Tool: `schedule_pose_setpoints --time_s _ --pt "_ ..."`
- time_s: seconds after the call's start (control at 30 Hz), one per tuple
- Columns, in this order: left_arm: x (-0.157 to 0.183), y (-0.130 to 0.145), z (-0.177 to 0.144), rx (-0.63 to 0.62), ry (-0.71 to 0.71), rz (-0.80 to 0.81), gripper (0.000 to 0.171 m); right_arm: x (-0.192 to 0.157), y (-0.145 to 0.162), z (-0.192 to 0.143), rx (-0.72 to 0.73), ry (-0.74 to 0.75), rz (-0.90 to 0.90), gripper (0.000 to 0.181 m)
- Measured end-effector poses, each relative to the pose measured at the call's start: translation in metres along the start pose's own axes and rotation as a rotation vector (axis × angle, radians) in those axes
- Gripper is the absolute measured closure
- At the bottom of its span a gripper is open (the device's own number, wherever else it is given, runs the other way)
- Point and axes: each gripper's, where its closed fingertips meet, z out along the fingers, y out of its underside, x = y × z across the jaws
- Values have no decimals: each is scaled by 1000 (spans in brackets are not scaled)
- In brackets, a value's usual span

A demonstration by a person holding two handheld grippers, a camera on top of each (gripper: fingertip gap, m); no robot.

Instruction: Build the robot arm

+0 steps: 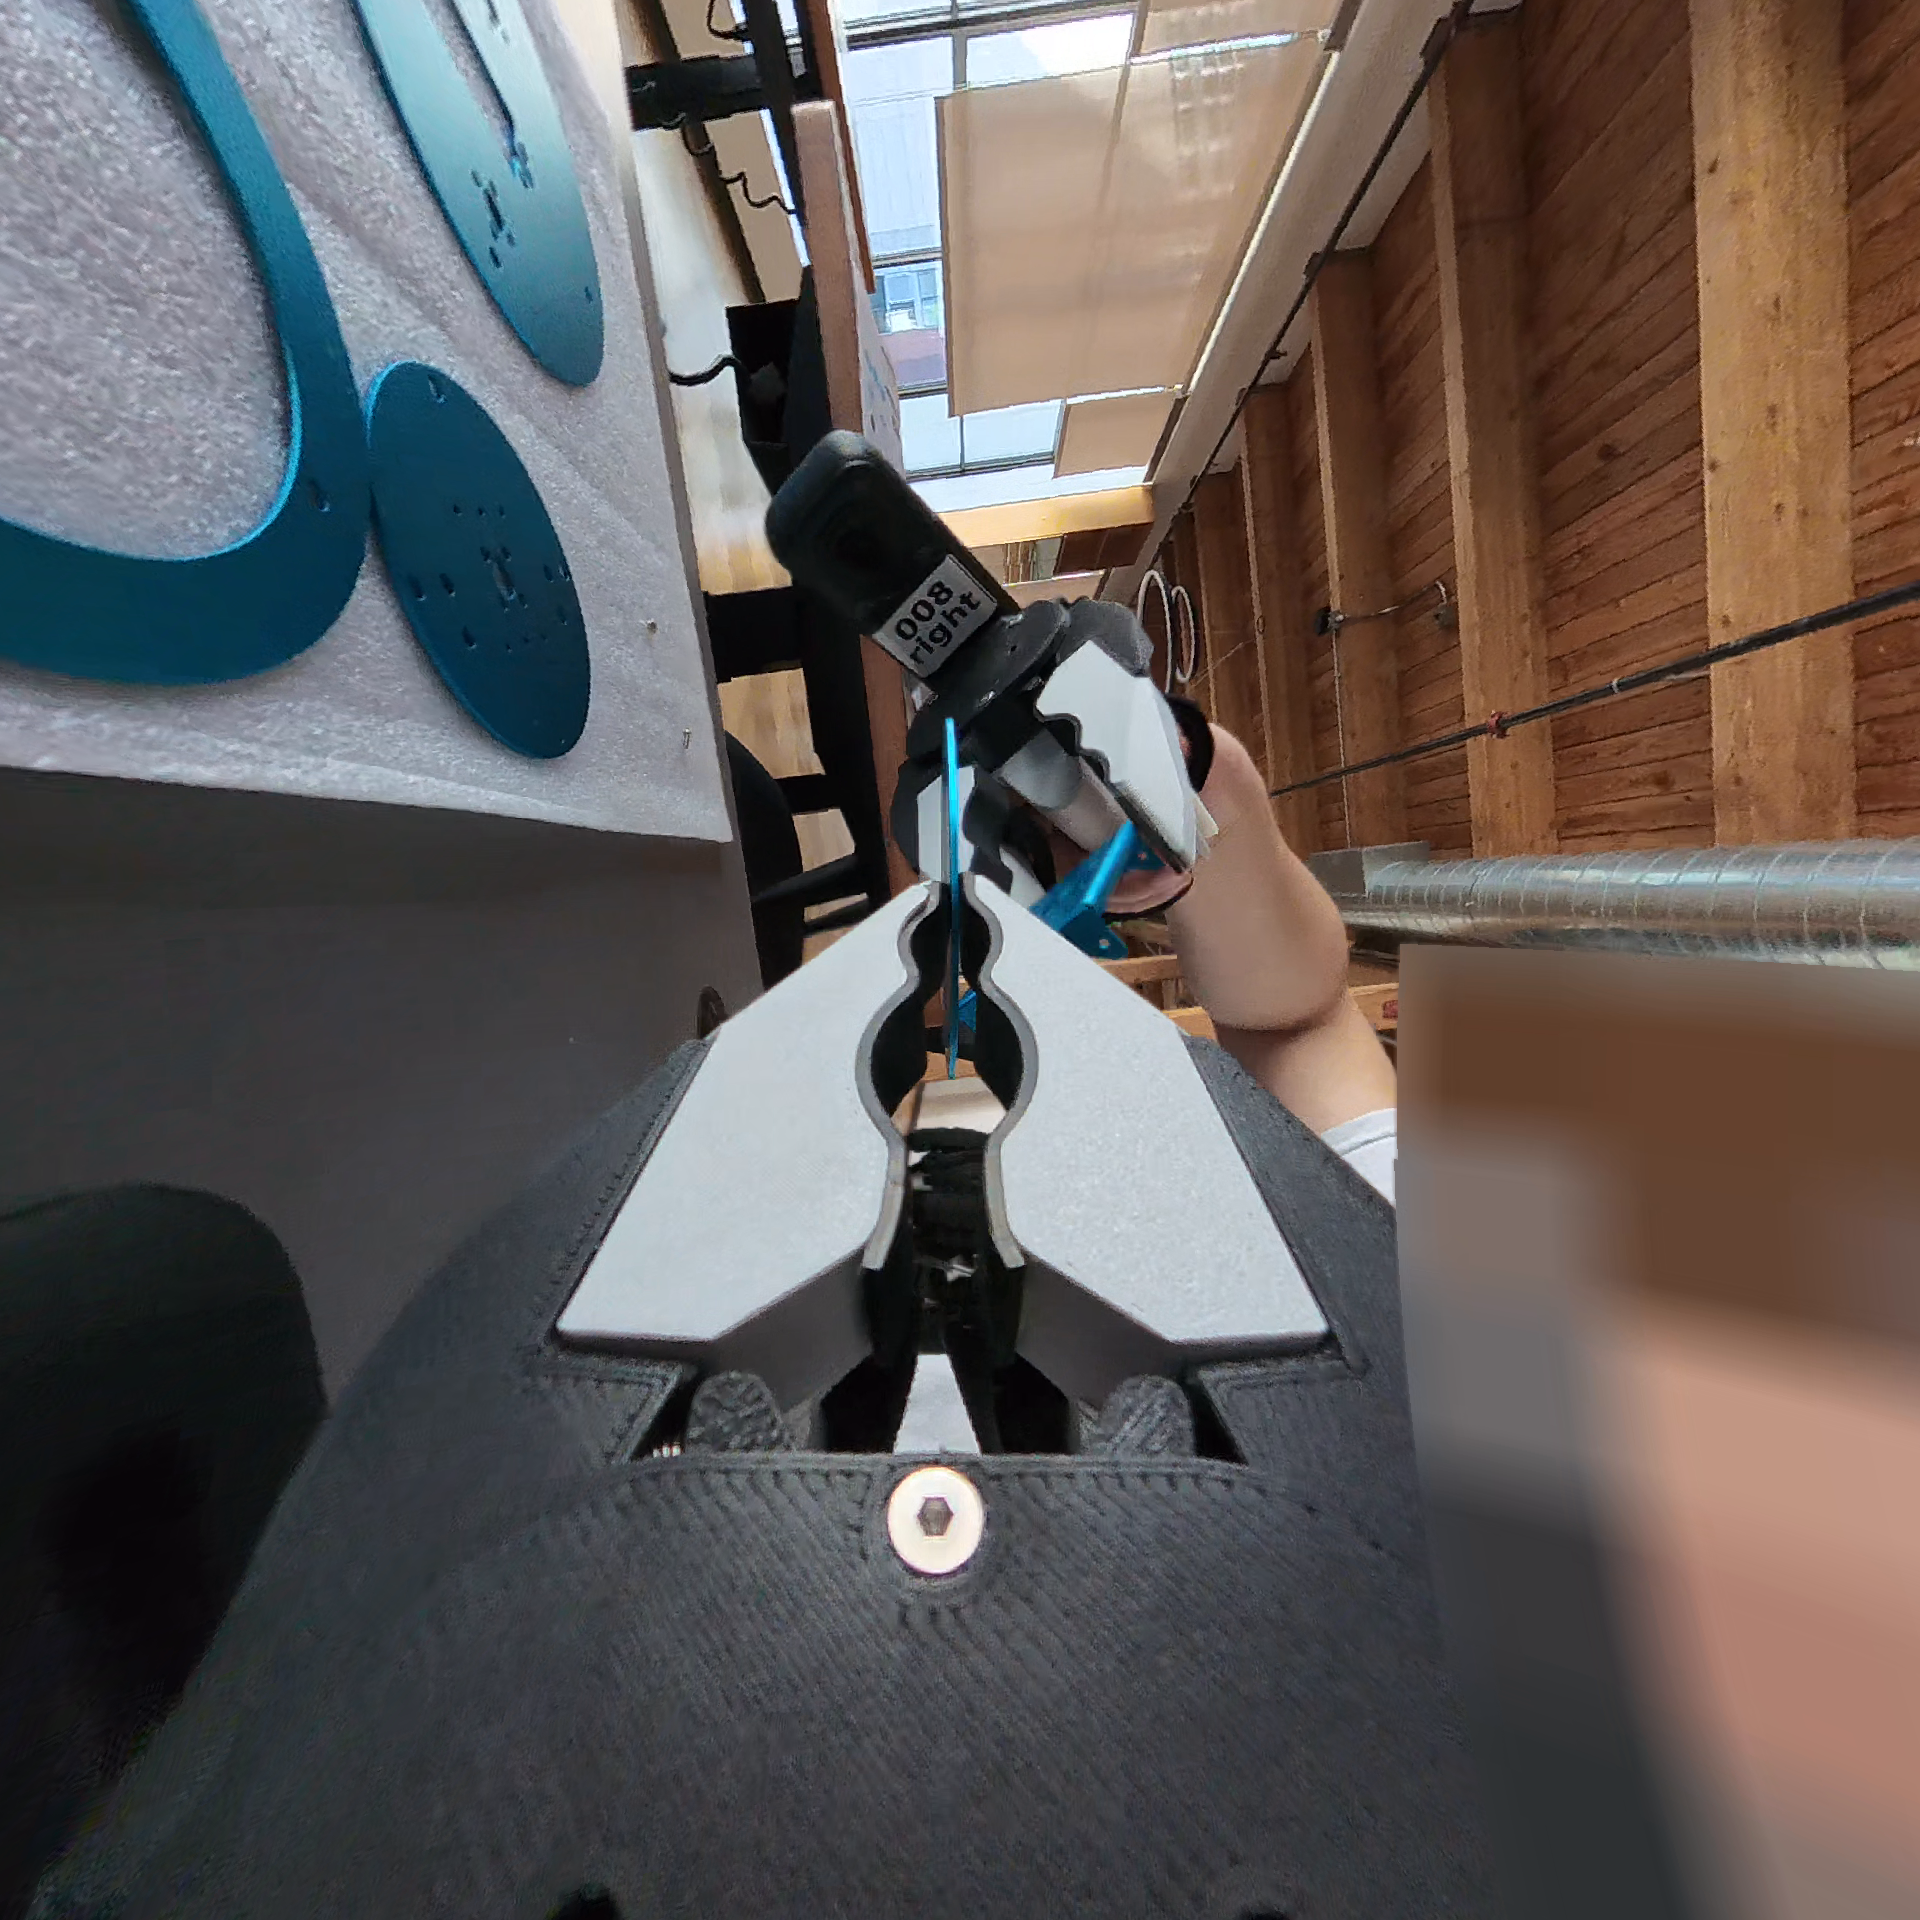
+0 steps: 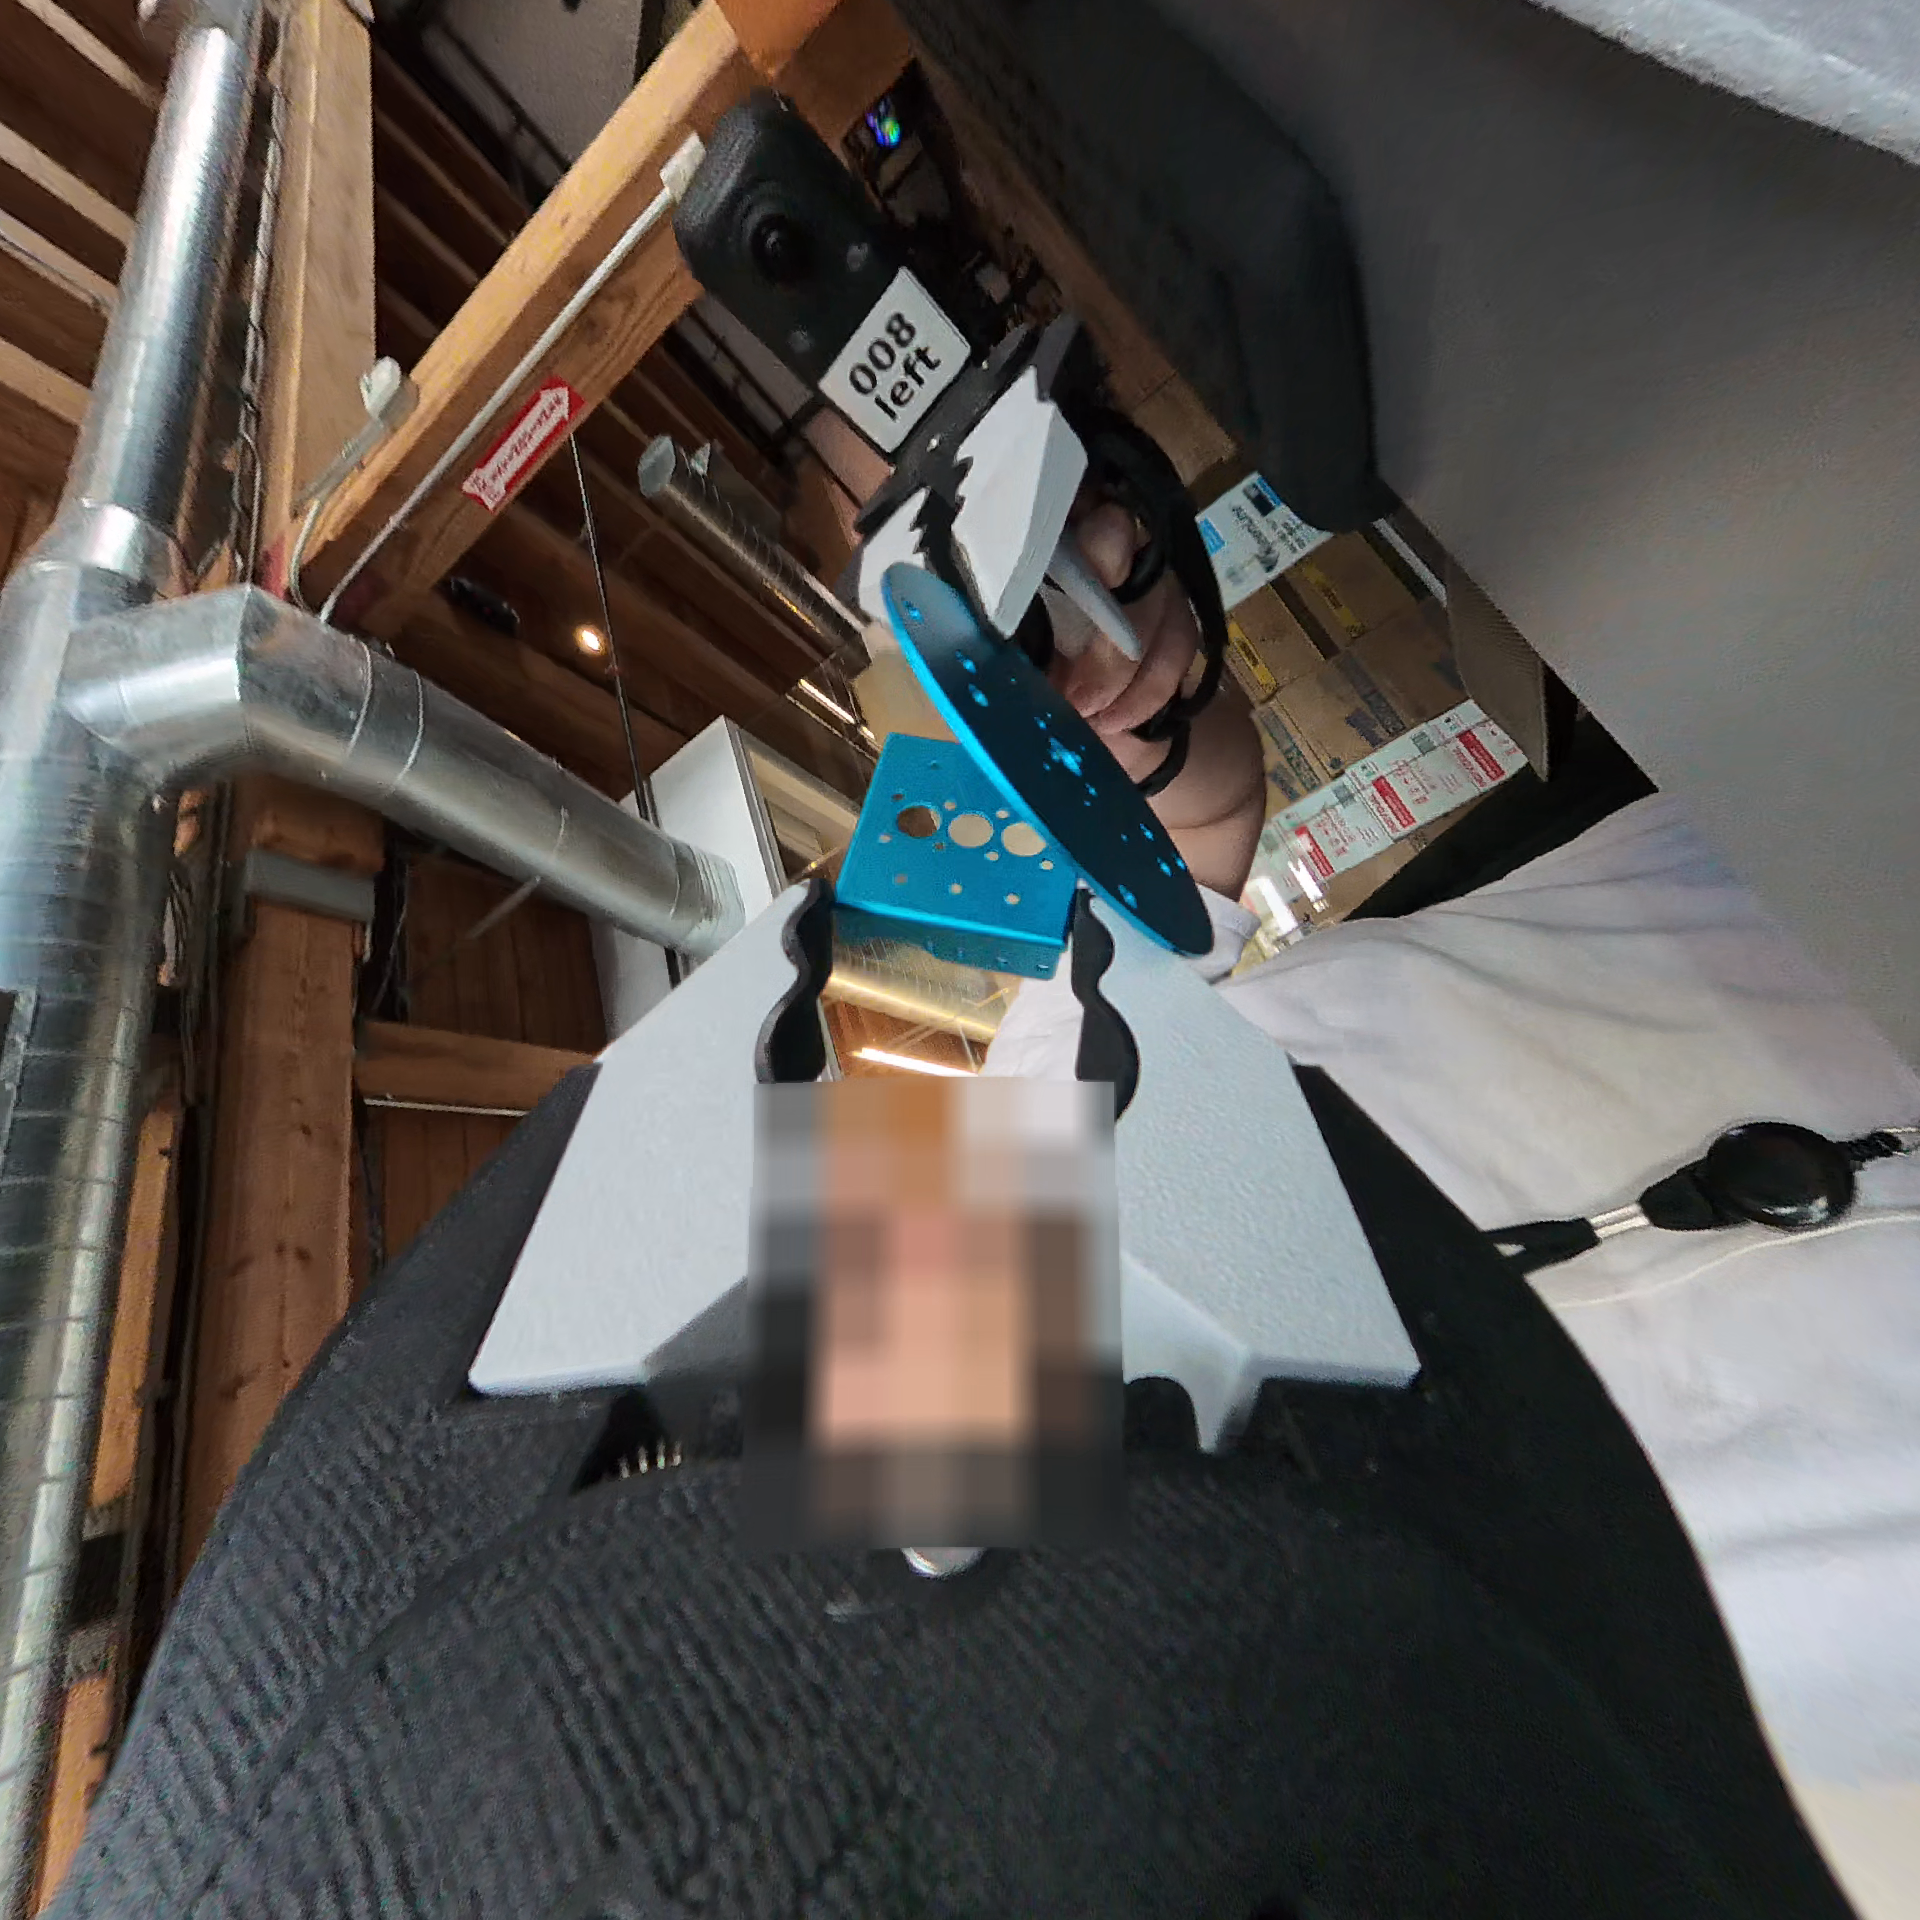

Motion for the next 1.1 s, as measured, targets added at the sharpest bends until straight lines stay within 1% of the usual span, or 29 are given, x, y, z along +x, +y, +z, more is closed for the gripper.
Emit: schedule_pose_setpoints --time_s 0.1,0.13,0.17,0.23,0.33,0.37,0.4,0.47,0.5,0.53,0.57,0.6,0.67,0.7,0.73,0.77,0.8,0.83,0.87,0.93,0.97,1.03,1.07,1.1 --pt "-5 3 1 -13 -11 -139 171 -5 -18 -8 93 5 6 138" --pt "-7 6 3 -35 -14 -171 171 -6 -20 -9 96 15 13 140" --pt "-10 8 5 -56 -31 -169 171 -4 -18 -10 73 46 15 138" --pt "-13 2 8 -56 -55 -112 171 0 -12 -8 36 106 -3 137" --pt "-12 -12 11 -56 -49 -15 171 3 2 -10 -70 205 -57 138" --pt "-17 -15 12 -65 -79 27 171 0 9 -13 -124 232 -106 143" --pt "-24 -16 12 -81 -122 61 171 -10 14 -15 -169 225 -185 149" --pt "-31 -12 10 -110 -161 81 171 -28 18 -21 -206 251 -404 160" --pt "-32 -8 9 -124 -159 76 171 -33 17 -25 -219 295 -587 165" --pt "-33 -3 7 -134 -158 71 171 -31 10 -32 -218 394 -796 171" --pt "-32 0 3 -132 -150 65 171 -31 -3 -39 -189 500 -1027 176" --pt "-31 2 0 -123 -135 57 171 -36 -19 -46 -126 593 -1269 181" --pt "-29 5 -8 -112 -111 44 171 -50 -42 -51 -6 698 -1696 178" --pt "-28 8 -9 -114 -111 52 171 -53 -58 -55 51 784 -1857 169" --pt "-29 10 -10 -114 -115 66 171 -48 -74 -57 49 876 -1959 158" --pt "-30 11 -11 -104 -124 81 171 -37 -90 -59 -8 983 -2016 152" --pt "-30 11 -11 -91 -135 98 171 -25 -104 -58 -62 1085 -2063 140" --pt "-31 12 -12 -87 -148 115 171 -18 -114 -54 -62 1152 -2119 138" --pt "-31 13 -12 -90 -164 134 171 -8 -119 -49 -90 1213 -2204 139" --pt "-32 14 -13 -85 -194 163 171 7 -130 -45 -126 1417 -2394 141" --pt "-31 15 -13 -83 -199 167 171 18 -132 -43 -191 1501 -2475 143" --pt "-26 16 -14 -77 -188 158 171 16 -137 -42 -135 1653 -2629 159" --pt "-24 17 -15 -77 -188 156 171 17 -138 -42 -144 1695 -2681 160" --pt "-24 18 -15 -80 -190 159 171 12 -142 -45 -100 1760 -2711 163"
